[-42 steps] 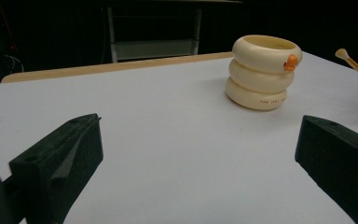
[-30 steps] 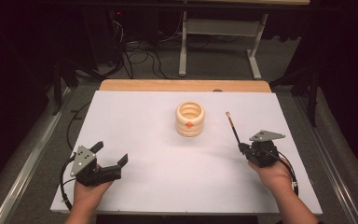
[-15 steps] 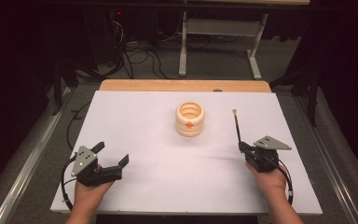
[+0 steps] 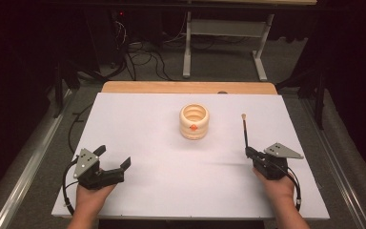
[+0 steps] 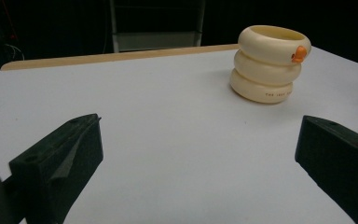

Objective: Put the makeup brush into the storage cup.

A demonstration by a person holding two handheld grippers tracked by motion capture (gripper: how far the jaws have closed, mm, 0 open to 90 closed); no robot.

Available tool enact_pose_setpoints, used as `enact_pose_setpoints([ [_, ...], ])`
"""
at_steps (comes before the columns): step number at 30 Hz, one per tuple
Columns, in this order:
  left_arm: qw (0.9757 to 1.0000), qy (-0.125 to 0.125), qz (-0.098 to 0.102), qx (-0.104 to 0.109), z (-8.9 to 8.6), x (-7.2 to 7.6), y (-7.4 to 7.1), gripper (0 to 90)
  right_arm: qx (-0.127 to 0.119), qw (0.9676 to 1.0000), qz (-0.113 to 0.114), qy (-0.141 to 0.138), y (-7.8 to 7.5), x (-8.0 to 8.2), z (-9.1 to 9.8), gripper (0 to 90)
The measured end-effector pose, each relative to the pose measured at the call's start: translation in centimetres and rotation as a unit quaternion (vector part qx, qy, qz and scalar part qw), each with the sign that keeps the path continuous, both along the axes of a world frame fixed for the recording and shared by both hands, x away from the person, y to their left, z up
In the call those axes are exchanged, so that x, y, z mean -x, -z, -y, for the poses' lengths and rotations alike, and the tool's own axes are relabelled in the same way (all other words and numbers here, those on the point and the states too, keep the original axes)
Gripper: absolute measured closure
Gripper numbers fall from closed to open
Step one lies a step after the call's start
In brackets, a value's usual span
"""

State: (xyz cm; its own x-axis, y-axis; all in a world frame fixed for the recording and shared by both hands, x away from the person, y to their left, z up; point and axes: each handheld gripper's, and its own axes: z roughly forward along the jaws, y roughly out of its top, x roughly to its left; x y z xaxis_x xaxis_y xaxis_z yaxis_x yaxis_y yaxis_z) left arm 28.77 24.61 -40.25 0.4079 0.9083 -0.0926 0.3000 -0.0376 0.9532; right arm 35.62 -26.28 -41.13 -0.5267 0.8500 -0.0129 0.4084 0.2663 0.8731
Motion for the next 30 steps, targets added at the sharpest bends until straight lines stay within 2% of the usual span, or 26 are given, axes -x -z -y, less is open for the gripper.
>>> enact_pose_setpoints([
  [6, 1.0, 0.003, -0.007, 0.0, 0.2, -0.2, 0.2, 1.4, -0.006, 0.9999, 0.011, -0.001, -0.2, 0.1, 0.2, 87.6],
  [11, 0.9999, 0.003, -0.009, 0.003, 0.2, -0.2, 0.3, 1.4, -0.021, 0.9994, 0.025, -0.011, -0.3, 0.2, 0.2, 87.5],
  [15, 0.9999, 0.006, -0.013, 0.001, 0.3, -0.3, 0.4, 1.2, -0.034, 0.9984, 0.039, -0.02, -0.4, 0.4, 0.1, 87.5],
  [20, 0.9997, 0.013, -0.022, -0.005, 0.6, -0.4, 0.6, 0.6, -0.038, 0.9977, 0.051, -0.022, -0.5, 0.6, -0.2, 87.6],
  [25, 0.9996, 0.014, -0.024, -0.01, 0.9, -0.6, 0.6, 0.1, -0.042, 0.9973, 0.051, -0.034, -0.5, 0.8, -0.7, 87.5],
  [30, 0.9989, 0.024, -0.037, -0.018, 1.4, -0.7, 0.6, 0.1, -0.041, 0.997, 0.051, -0.042, -0.4, 0.8, -1.3, 87.5],
])
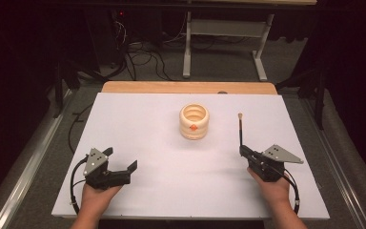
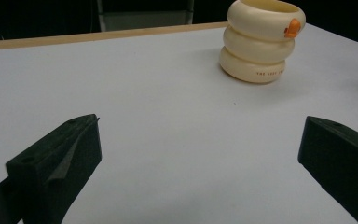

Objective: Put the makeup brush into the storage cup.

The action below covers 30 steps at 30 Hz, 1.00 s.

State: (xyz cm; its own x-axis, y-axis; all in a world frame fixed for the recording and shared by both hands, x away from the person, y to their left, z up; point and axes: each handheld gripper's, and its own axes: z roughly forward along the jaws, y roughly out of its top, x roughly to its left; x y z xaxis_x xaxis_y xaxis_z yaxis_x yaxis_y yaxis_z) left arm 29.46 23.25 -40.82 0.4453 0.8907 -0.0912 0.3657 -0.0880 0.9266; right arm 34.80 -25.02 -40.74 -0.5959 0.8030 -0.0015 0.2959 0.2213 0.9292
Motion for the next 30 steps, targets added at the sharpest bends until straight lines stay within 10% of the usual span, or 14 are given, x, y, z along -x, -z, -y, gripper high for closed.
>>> enact_pose_setpoints([
  [30, 0.9978, 0.061, 0.021, -0.011, 7.0, -3.4, -3.8, 0.1, 0.015, 0.9996, 0.017, -0.017, -0.2, 0.4, -0.8, 87.5],
])
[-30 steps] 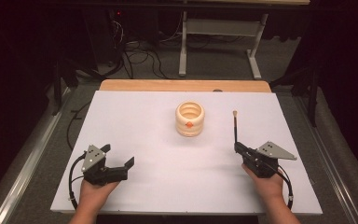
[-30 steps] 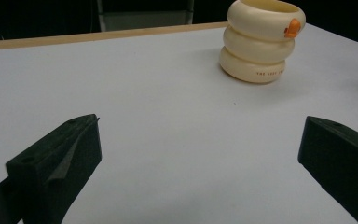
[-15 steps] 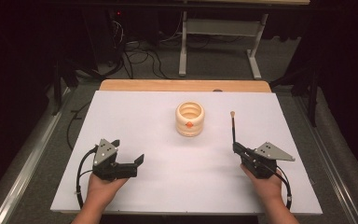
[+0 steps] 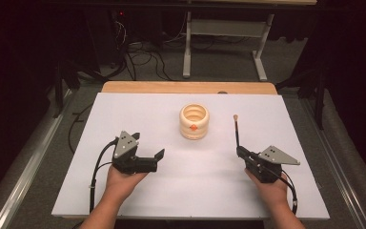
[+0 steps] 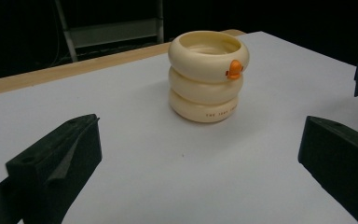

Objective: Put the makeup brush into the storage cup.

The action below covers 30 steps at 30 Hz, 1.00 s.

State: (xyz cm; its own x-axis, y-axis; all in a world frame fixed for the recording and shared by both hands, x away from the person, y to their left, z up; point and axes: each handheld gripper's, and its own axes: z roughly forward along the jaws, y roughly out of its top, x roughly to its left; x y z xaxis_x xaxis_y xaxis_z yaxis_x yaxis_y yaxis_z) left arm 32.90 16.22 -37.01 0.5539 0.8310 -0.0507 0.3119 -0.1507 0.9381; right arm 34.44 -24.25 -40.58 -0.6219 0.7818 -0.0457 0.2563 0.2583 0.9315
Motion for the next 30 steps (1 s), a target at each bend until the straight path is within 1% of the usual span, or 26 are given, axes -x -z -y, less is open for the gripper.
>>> enact_pose_setpoints([
  [5, 0.9999, 0.01, 0.0, 0.012, 1.1, -0.5, 0.2, 0.1, 0.001, 1.0, -0.001, 0.0, 0.0, 0.0, -0.1, 87.5],
  [7, 0.9999, 0.013, 0.003, 0.01, 1.5, -0.6, 0.5, 0.1, 0.001, 1.0, 0.002, -0.004, -0.1, 0.0, -0.2, 87.6],
  [9, 0.9998, 0.016, 0.004, 0.013, 1.7, -0.5, 1.0, 0.1, 0.0, 1.0, 0.005, -0.005, -0.3, 0.0, -0.4, 87.6],
  [10, 0.9997, 0.019, 0.002, 0.012, 1.8, -0.5, 1.2, 0.1, -0.001, 1.0, 0.005, -0.006, -0.3, 0.0, -0.6, 87.6],
  [12, 0.9997, 0.022, 0.002, 0.003, 2.0, -0.5, 1.4, 0.1, 0.001, 0.9999, 0.008, -0.012, -0.4, 0.0, -0.9, 87.6],
  [14, 0.9997, 0.024, 0.002, 0.007, 2.1, -0.4, 1.4, 0.1, 0.0, 0.9999, 0.009, -0.014, -0.6, 0.0, -1.2, 87.6],
  [16, 0.9996, 0.027, 0.0, 0.003, 2.1, -0.3, 1.4, 0.1, -0.003, 0.9997, 0.011, -0.019, -0.8, -0.2, -1.5, 87.6],
  [20, 0.9994, 0.033, -0.005, 0.002, 2.4, -0.3, 1.7, 0.3, -0.007, 0.9995, 0.018, -0.027, -1.5, -0.1, -2.6, 87.6],
  [22, 0.9994, 0.035, -0.007, 0.004, 2.4, -0.2, 1.8, 0.3, -0.004, 0.9992, 0.021, -0.033, -1.7, -0.1, -3.3, 87.6],
  [23, 0.9993, 0.037, -0.007, 0.007, 2.5, -0.2, 1.9, 0.4, -0.001, 0.9989, 0.027, -0.038, -1.7, -0.1, -3.6, 87.6],
  [24, 0.9992, 0.04, -0.006, 0.006, 2.5, -0.1, 1.9, 0.5, -0.002, 0.999, 0.024, -0.039, -1.8, -0.1, -4.0, 87.6],
  [25, 0.9991, 0.042, -0.006, 0.007, 2.5, -0.1, 2.0, 0.6, -0.001, 0.9987, 0.026, -0.045, -1.9, -0.2, -4.3, 87.6],
  [27, 0.9989, 0.045, -0.004, 0.006, 2.6, 0.0, 2.0, 0.6, -0.003, 0.9985, 0.028, -0.048, -2.0, -0.2, -4.8, 87.6],
  [30, 0.9988, 0.047, -0.001, 0.013, 2.5, 0.0, 1.9, 1.5, -0.007, 0.998, 0.033, -0.054, -2.2, -0.4, -5.4, 87.6],
])
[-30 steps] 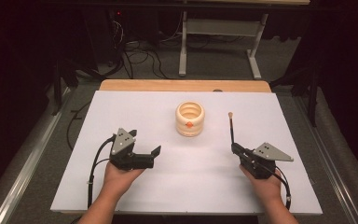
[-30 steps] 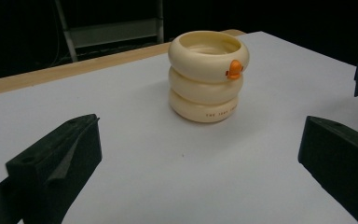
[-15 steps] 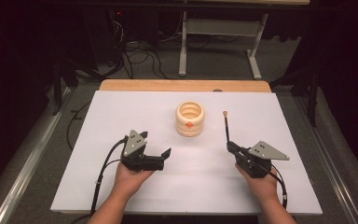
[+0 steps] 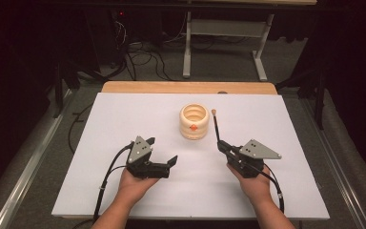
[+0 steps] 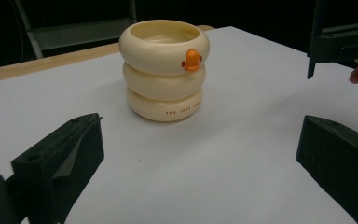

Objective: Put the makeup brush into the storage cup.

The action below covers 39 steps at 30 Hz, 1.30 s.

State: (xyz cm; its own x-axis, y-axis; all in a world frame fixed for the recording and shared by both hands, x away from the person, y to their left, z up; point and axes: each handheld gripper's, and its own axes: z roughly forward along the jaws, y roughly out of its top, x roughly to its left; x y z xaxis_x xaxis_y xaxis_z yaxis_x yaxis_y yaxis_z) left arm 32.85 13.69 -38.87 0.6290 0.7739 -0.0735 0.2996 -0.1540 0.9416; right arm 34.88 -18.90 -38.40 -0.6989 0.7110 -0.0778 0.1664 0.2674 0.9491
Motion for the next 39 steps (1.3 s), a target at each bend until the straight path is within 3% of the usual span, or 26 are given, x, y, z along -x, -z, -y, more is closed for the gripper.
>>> enact_pose_setpoints([
  [9, 0.9999, 0.008, 0.011, 0.008, -0.1, 0.3, -0.2, 6.8, 0.002, 0.9998, 0.006, -0.019, -0.4, -0.5, -2.2, 87.6],
  [18, 0.9998, 0.019, 0.004, 0.011, 0.0, 0.4, -0.2, 7.6, -0.015, 0.9995, 0.008, -0.026, 0.0, 0.4, -2.9, 87.6],
  [39, 0.9992, 0.025, 0.005, 0.031, 0.1, 0.9, -0.6, 8.7, 0.012, 0.9983, -0.005, -0.057, 2.0, 1.1, -4.5, 87.6],
])
